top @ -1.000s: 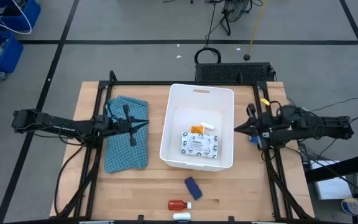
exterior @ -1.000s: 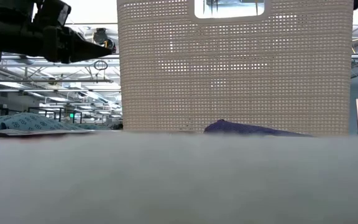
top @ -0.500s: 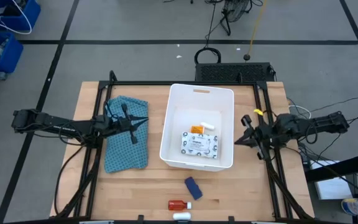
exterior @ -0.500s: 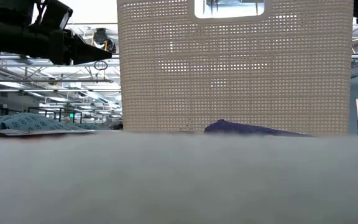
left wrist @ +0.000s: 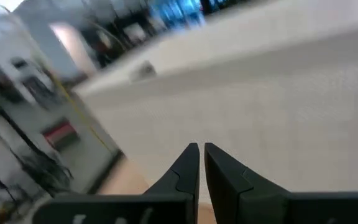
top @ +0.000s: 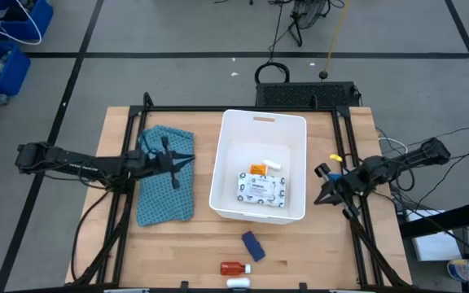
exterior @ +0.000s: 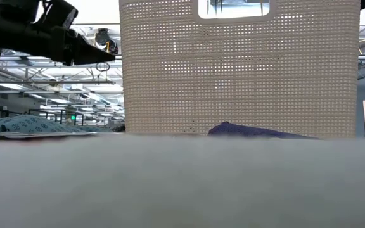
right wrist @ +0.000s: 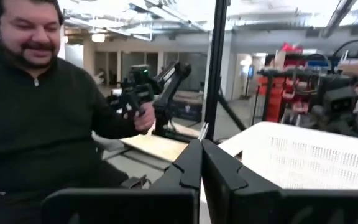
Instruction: Pick & place medical supplies in basket/bin
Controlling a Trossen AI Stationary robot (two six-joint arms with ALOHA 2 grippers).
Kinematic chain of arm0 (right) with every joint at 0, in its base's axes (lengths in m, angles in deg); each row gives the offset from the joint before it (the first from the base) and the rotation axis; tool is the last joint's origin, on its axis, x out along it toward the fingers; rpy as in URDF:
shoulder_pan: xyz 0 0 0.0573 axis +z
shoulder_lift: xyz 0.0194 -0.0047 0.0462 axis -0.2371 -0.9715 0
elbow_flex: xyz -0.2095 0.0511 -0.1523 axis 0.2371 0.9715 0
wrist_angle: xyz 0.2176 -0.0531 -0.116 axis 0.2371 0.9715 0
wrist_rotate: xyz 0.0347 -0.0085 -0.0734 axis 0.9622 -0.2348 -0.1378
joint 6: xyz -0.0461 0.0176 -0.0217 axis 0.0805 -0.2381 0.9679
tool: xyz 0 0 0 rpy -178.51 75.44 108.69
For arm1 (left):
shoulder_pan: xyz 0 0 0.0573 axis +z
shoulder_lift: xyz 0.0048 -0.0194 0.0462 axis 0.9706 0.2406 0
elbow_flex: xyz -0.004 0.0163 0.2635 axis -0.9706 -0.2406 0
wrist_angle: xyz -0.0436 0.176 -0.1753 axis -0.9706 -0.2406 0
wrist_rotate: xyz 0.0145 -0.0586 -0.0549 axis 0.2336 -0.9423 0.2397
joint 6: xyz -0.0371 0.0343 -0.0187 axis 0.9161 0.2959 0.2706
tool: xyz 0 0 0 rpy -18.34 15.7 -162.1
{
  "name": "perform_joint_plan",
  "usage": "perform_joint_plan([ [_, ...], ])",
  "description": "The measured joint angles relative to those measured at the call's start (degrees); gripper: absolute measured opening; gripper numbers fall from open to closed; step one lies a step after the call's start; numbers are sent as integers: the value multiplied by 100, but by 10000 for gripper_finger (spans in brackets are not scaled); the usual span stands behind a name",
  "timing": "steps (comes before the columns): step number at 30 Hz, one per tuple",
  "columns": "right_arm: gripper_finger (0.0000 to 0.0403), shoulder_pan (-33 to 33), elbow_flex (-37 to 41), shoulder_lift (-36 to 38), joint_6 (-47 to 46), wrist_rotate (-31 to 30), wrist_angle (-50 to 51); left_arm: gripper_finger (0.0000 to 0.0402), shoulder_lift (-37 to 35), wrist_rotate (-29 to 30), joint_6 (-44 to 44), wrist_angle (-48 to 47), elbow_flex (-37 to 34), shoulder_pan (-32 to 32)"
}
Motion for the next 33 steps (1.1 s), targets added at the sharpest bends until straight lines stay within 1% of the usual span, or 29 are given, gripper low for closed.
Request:
perform_joint_plan([
  [4,0,56,84,-4,116,2,-189,31,138,0,-24,-2249,1008,-640],
  [9,0,50,86,-4,447,-9,-165,31,166,0,171,-3705,2282,-1703],
  [11,0,48,85,-4,534,-11,-186,31,219,67,405,-4049,2684,-2173],
  [14,0,48,86,-2,526,-12,-243,31,427,238,743,-4069,3053,-2868],
  [16,0,48,84,2,425,-15,-257,31,708,467,953,-3990,3184,-3300],
  [19,0,48,84,0,248,-17,-255,31,1321,905,1303,-3775,3333,-3834],
  [21,0,48,84,0,159,-17,-254,31,1810,1107,1483,-3429,3426,-4094],
  [23,0,45,84,0,137,-16,-254,31,2353,1263,1660,-3094,3569,-4267],
  [26,0,45,84,0,134,-19,-252,31,3205,1287,1964,-2820,3971,-4380],
  [29,0,45,84,0,86,-11,-252,31,4032,1181,2208,-2777,4575,-4404],
  [33,0,43,84,0,-17,-17,-255,31,4999,1159,2303,-2799,5500,-4393],
])
